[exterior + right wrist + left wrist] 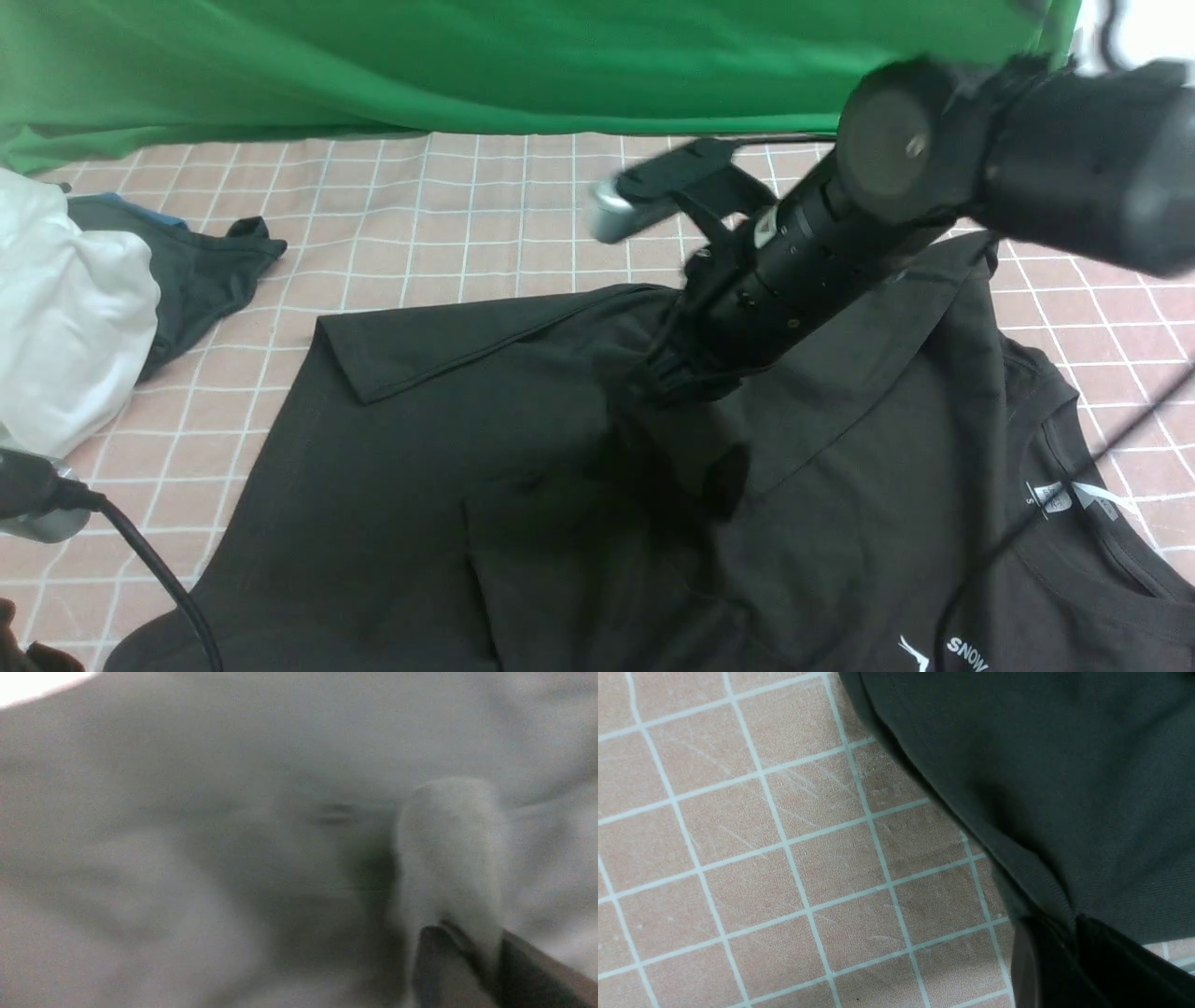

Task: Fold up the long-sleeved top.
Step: Use the right arm to drag and drop the cuff onto the cuffclosest to the right arm

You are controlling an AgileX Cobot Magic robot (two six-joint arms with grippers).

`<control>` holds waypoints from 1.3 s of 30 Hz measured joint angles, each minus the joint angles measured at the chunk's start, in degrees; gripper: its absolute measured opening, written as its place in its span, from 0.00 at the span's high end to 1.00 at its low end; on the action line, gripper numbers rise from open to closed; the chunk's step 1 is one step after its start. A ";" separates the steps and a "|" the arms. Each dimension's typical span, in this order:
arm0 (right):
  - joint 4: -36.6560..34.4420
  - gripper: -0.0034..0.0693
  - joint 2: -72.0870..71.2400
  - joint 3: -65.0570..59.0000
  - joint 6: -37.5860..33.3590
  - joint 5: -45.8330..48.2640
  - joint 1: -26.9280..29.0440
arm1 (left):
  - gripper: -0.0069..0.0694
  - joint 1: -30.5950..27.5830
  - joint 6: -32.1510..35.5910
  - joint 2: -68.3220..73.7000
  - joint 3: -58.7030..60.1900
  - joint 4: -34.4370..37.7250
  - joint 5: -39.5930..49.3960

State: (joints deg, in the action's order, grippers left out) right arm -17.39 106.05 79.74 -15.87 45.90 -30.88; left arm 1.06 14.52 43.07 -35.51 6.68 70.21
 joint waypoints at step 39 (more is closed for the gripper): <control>23.43 0.50 7.10 -0.09 -25.29 -1.19 -6.29 | 0.84 0.00 -0.04 0.00 0.00 0.17 -0.06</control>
State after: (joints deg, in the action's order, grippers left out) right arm 6.04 113.15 79.65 -41.16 44.70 -37.17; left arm 1.06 14.48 43.07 -35.51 6.84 70.16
